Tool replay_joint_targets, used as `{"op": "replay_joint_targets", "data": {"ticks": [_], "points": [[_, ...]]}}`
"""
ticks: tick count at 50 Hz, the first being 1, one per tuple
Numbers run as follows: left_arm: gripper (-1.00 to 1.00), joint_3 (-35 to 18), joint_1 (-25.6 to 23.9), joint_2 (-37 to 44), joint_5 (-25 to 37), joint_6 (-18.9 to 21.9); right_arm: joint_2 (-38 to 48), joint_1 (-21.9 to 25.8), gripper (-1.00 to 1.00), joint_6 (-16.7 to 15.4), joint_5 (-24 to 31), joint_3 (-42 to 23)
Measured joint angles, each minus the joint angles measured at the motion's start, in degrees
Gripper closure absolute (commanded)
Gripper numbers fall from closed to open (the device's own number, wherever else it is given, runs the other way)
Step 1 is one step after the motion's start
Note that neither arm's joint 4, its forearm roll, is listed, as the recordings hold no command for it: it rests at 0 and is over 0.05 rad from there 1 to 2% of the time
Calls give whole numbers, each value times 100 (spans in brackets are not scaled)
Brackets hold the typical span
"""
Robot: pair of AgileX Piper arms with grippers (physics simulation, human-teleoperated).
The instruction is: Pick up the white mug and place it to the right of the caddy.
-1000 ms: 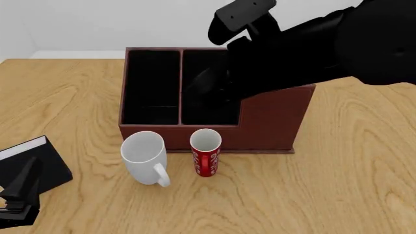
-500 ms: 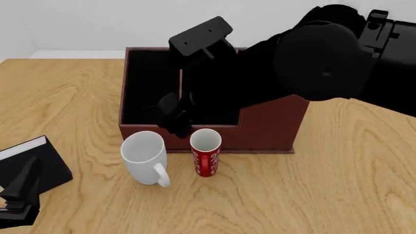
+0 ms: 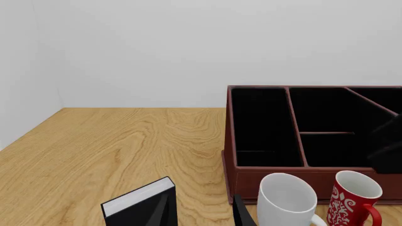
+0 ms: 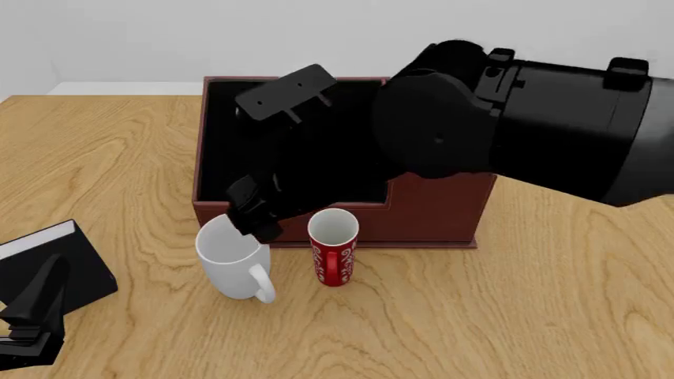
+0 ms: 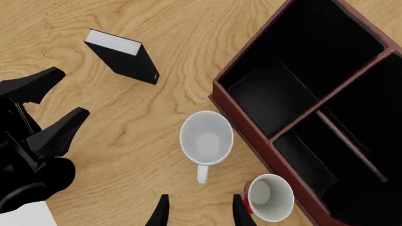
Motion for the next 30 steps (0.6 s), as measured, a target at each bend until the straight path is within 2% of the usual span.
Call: {"op": "replay_joint_targets", "data": {"ticks": [30], "points": [[-100, 0, 0, 0, 0, 0, 663, 114, -100, 333, -55, -166]]}}
